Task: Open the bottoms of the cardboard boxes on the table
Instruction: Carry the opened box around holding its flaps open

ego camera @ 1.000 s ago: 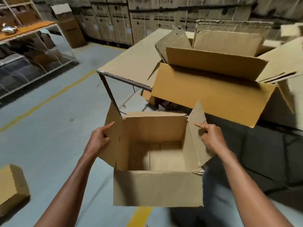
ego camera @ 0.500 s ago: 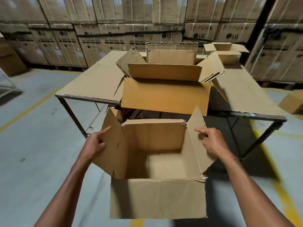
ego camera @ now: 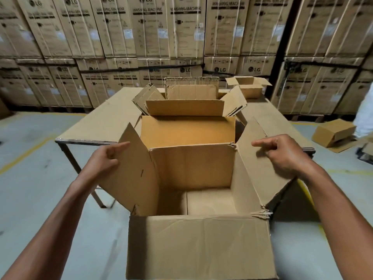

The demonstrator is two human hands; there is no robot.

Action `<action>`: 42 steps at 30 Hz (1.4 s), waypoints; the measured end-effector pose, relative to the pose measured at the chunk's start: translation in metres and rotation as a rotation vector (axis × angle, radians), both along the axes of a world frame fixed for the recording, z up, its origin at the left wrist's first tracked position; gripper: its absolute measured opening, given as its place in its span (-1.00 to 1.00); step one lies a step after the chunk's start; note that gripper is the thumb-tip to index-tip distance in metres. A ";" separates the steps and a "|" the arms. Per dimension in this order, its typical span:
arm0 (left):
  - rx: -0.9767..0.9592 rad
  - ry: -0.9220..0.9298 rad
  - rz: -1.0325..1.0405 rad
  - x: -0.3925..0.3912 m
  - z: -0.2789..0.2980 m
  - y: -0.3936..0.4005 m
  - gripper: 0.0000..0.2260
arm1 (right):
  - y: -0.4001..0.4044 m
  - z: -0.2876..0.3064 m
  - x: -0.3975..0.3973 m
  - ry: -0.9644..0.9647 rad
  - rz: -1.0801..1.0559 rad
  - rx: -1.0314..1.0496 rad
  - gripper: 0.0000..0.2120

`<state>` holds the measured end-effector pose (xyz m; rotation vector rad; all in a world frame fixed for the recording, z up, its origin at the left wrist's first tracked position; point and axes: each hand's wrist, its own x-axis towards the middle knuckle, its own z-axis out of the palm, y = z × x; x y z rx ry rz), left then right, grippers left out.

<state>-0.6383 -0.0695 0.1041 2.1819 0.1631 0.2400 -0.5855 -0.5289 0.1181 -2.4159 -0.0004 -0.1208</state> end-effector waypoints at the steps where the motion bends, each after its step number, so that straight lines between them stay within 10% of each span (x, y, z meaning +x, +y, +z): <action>1: -0.014 -0.015 -0.007 0.001 0.010 0.002 -0.33 | -0.003 0.013 -0.004 -0.021 -0.005 0.006 -0.48; 20: -0.135 -0.461 -0.036 0.071 0.200 0.022 -0.35 | 0.006 0.229 -0.004 -0.481 -0.134 0.140 -0.48; 42: -0.209 -0.598 -0.114 0.260 0.266 0.032 -0.54 | 0.008 0.262 0.192 -0.701 -0.309 0.175 -0.48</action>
